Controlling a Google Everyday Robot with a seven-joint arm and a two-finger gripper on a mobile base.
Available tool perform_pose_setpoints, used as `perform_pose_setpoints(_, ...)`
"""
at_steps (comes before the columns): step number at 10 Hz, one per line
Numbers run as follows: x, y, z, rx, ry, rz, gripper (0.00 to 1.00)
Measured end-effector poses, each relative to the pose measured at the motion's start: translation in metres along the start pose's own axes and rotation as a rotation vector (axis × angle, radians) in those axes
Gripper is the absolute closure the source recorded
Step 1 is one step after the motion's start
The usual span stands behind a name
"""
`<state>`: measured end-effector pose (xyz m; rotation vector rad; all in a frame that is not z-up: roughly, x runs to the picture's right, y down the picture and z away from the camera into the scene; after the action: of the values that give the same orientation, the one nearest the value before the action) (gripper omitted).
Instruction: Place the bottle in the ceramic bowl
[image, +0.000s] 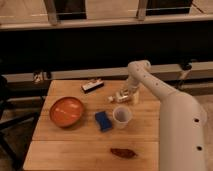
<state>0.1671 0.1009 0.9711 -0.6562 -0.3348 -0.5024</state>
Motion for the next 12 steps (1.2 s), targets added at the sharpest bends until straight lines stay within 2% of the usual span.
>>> perform_pose_setpoints(12,-0.001,-0.0012,0.0016,-0.012,-0.011,-0.006,0.2)
